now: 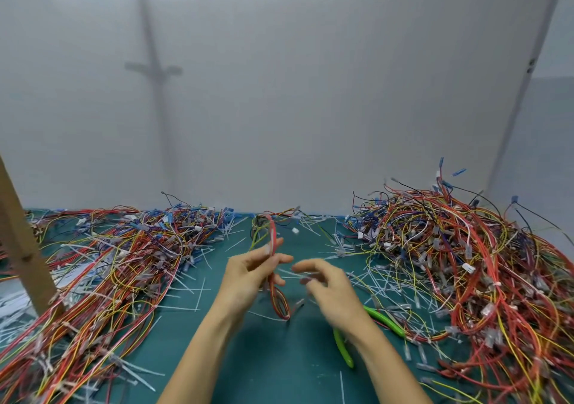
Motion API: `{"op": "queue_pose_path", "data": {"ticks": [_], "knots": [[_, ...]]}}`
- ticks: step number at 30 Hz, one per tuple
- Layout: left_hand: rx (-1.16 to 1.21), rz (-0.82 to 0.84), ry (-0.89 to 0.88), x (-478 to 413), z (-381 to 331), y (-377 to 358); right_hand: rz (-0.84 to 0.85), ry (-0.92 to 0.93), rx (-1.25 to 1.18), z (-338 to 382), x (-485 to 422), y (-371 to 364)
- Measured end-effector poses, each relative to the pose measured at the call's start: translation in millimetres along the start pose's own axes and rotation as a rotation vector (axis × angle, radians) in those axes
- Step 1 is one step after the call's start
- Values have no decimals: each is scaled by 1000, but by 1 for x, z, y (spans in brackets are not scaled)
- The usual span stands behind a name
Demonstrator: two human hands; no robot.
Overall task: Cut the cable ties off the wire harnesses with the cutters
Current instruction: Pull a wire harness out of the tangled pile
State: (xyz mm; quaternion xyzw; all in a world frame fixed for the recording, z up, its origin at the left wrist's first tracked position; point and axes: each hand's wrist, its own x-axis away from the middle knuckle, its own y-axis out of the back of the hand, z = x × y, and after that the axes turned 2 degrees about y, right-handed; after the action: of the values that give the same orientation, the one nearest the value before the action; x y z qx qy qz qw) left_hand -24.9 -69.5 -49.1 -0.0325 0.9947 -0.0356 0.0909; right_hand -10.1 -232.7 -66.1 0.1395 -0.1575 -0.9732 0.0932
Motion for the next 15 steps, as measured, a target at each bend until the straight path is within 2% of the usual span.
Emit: {"op": "queue_pose_path", "data": {"ticks": [3,6,10,13,15], "knots": [[-122,171,-43,4,-2,-1,-164,-77,-417,7,-4,8],[-203,366,-60,7,-5,1,-151,-116,-657,12,-2,19],[-322,626,51,9,0,-5,-161,-152,-591,16,-2,15],[-581,679,83,8,13,-13,-258,-178,-483,11,-2,15],[-556,700,161,8,12,-10,-260,-203,-426,5,-2,20]]}}
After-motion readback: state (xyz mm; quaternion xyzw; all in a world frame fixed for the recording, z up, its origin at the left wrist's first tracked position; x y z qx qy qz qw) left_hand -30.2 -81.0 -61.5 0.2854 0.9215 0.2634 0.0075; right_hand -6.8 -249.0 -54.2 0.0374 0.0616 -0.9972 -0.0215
